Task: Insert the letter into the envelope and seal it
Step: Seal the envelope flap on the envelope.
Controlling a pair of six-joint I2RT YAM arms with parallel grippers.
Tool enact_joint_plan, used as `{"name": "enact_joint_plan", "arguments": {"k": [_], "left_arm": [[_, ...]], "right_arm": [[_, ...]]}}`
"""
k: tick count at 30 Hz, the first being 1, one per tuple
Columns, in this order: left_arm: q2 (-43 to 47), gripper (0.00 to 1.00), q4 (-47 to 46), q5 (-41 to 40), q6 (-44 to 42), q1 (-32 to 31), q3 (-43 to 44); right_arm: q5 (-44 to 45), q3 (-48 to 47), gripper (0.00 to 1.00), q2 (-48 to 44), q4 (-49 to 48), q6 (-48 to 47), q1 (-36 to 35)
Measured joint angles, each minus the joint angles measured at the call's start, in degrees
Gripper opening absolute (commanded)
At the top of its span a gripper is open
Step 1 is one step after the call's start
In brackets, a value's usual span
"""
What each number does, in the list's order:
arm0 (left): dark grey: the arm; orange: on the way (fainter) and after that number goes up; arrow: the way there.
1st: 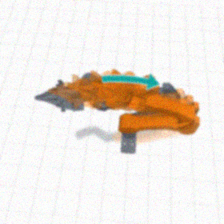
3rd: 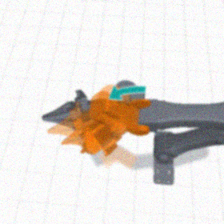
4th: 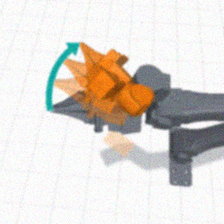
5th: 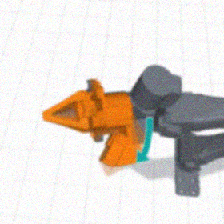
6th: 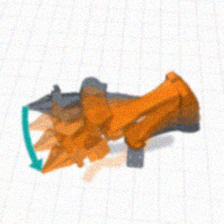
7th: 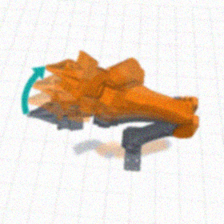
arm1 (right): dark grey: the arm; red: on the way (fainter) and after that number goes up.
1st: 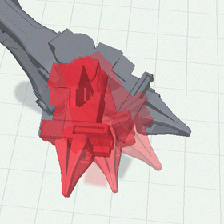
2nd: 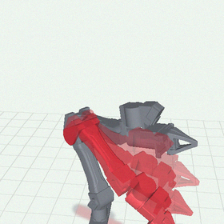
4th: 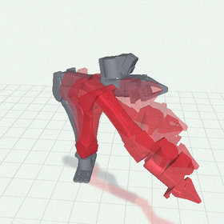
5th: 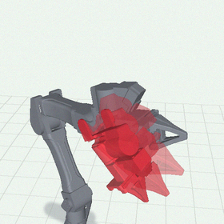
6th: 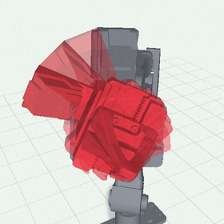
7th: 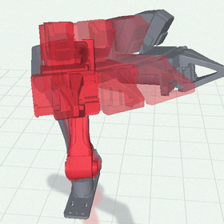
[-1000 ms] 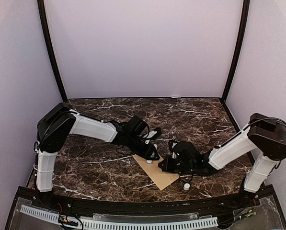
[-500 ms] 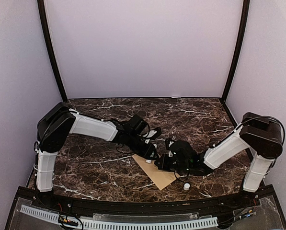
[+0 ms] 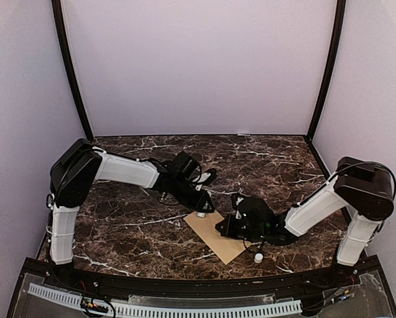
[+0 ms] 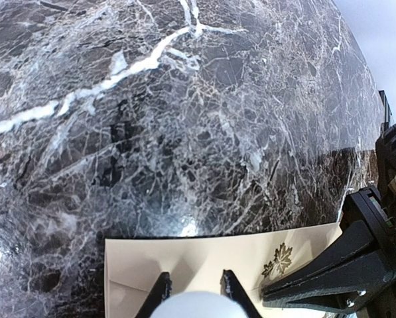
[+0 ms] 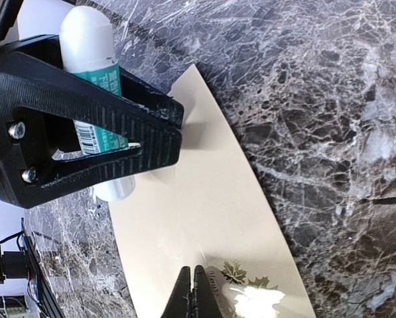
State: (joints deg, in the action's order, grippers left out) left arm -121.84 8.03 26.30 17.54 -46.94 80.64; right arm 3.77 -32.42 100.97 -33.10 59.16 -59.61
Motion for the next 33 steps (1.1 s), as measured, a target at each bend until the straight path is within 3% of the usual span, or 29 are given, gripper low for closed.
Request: {"name": "enact_joint_plan", "arguments": {"k": [33], "left_arm": [[-0.9, 0.01, -0.7, 1.0, -0.4, -0.1, 0.0]], "right_arm": [[1.6, -6.6, 0.0, 2.4, 6.3, -2.1, 2.0]]}}
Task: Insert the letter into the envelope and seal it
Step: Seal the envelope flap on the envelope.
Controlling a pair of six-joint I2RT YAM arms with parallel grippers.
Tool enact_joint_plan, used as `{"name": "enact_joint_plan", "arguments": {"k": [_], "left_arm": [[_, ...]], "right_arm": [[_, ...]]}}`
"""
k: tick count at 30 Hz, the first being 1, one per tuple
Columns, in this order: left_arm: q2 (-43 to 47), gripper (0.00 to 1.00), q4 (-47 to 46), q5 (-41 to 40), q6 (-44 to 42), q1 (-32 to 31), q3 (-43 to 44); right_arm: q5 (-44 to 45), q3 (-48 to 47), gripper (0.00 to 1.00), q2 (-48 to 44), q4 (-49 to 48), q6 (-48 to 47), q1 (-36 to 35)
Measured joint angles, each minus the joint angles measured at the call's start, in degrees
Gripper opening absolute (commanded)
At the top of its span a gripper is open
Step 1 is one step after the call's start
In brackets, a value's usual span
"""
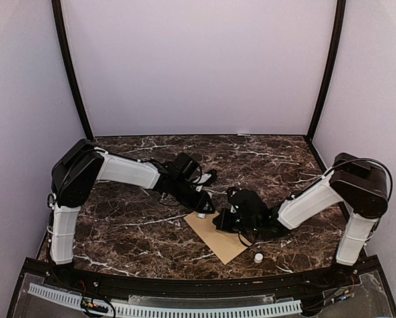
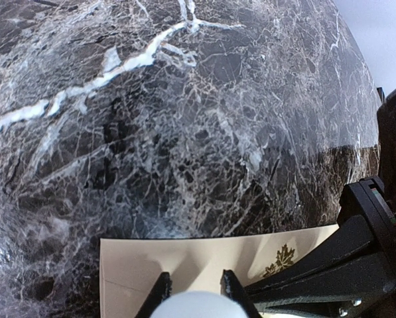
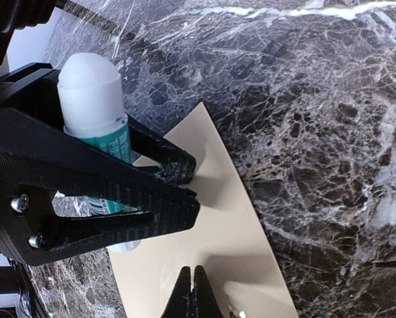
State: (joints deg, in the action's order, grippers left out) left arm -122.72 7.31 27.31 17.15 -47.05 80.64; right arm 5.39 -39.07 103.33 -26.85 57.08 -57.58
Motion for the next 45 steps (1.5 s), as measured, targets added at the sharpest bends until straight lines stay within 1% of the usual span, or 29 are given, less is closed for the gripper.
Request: {"name": "enact_joint_plan", "arguments": {"k": [8, 16, 26, 36, 45], "left_arm": [[0.0, 0.0, 0.0, -0.1, 0.0, 0.0, 0.0], [-0.1, 0.0, 0.0, 0.0, 0.0, 0.0, 0.0], [-0.1, 0.0, 0.0, 0.0, 0.0, 0.0, 0.0], [-0.1, 0.0, 0.0, 0.0, 0.0, 0.0, 0.0], [-0.1, 0.0, 0.0, 0.2, 0.0, 0.0, 0.0]], "right_arm": [[0.0, 1.2, 0.0, -0.5, -0.7, 0.0, -0.1], [0.9, 6.2, 0.0, -3.2, -3.8, 2.4, -2.2], [2.7, 11.5, 0.0, -9.3, -1.2, 6.1, -5.2], [3.7, 7.9, 0.0, -8.3, 3.3, 4.8, -4.8], [2.5, 3.5, 0.0, -4.3, 3.1, 1.8, -1.8]]}}
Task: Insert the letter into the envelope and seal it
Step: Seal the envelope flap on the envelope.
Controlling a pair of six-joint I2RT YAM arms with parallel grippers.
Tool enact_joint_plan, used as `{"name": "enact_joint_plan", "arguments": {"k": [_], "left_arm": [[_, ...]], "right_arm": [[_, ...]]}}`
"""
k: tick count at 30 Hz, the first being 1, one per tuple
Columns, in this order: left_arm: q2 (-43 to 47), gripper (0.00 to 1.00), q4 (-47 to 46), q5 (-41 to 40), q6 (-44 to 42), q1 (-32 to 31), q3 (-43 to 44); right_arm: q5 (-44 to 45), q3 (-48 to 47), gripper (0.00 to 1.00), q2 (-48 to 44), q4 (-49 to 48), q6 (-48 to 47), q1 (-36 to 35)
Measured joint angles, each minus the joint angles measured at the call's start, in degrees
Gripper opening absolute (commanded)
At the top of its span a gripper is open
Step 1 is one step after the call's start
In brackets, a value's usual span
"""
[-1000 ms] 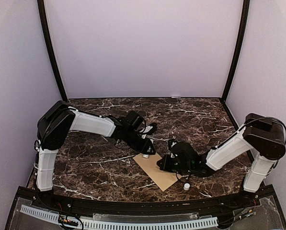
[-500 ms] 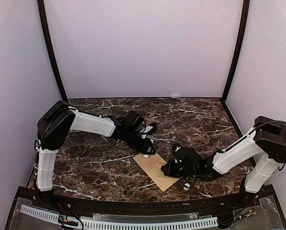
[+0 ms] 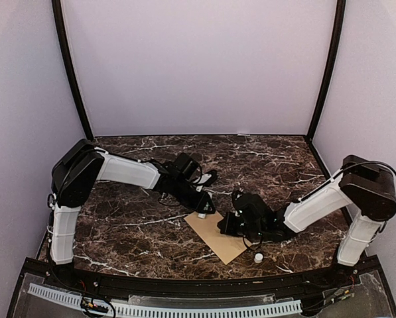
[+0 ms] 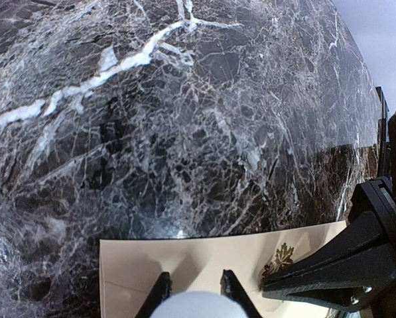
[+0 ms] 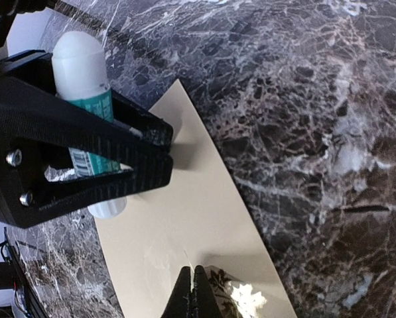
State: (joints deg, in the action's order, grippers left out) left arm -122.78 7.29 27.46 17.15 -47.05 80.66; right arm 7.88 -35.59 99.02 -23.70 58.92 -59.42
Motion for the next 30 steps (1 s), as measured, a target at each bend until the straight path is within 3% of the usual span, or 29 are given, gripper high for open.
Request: {"name": "enact_joint_plan", "arguments": {"k": [13, 30], "left_arm": [[0.0, 0.0, 0.0, 0.0, 0.0, 0.0, 0.0], [-0.2, 0.0, 0.2, 0.0, 0.0, 0.0, 0.5]], "right_arm": [[-1.6, -3.1, 0.0, 3.0, -0.7, -2.5, 1.8], [0.0, 8.7, 0.0, -7.7, -0.7, 3.0, -3.4]]}}
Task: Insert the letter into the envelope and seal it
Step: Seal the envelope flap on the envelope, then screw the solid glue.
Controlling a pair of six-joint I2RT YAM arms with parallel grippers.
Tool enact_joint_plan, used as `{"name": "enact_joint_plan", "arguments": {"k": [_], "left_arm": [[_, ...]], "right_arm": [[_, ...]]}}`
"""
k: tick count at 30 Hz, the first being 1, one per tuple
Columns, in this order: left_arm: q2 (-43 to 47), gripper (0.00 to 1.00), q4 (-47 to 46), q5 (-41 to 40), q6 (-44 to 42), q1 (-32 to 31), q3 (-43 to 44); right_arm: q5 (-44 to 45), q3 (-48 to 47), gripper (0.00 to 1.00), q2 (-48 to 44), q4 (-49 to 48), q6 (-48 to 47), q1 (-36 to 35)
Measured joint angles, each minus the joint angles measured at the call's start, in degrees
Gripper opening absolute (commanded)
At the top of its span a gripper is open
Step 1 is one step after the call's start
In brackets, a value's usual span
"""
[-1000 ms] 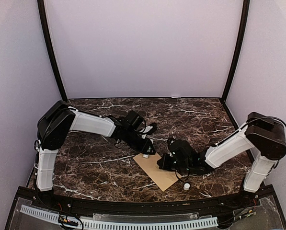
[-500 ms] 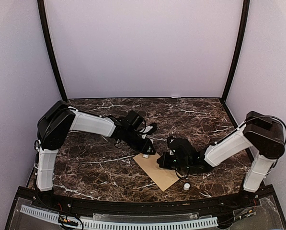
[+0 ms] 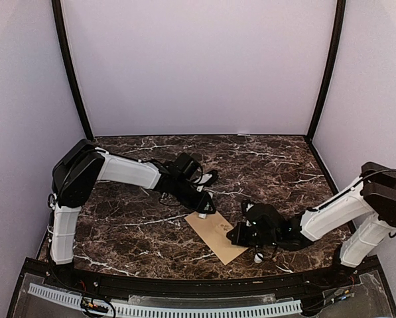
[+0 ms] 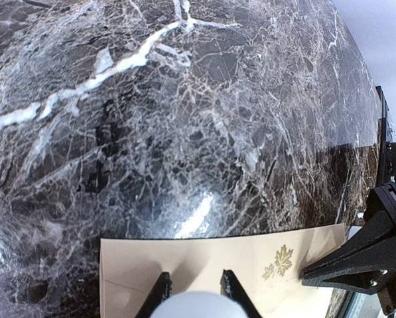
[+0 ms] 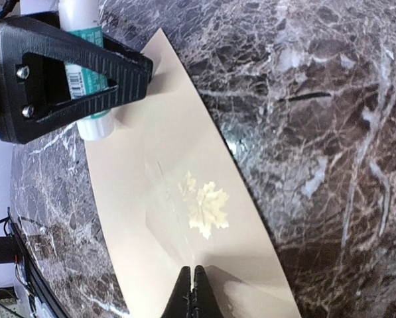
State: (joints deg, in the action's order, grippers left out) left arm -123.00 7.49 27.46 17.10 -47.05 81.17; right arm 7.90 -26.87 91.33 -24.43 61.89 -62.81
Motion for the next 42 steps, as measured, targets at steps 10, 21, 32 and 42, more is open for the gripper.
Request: {"name": "enact_joint_plan", "arguments": {"k": [10, 21, 32, 42], "left_arm": [[9.7, 0.01, -0.7, 0.8, -0.5, 0.0, -4.0], [37.9, 0.01, -11.2, 9.0, 1.1, -8.7, -16.5], [44.6, 0.01, -21.6, 1.6, 13.4, -18.8, -25.0], [45.4, 0.01, -29.7, -7.7, 23.3, -20.2, -26.5]], "right_arm": [[0.6, 0.1, 0.56, -24.5, 11.4, -3.7, -1.3], [-5.4, 2.4, 0.7, -46.4, 9.5, -9.6, -2.5], [-8.1, 2.7, 0.66, -42.9, -1.5, -16.8, -14.3], [0.3, 1.0, 0.54, -31.4, -10.3, -20.3, -22.9]]}}
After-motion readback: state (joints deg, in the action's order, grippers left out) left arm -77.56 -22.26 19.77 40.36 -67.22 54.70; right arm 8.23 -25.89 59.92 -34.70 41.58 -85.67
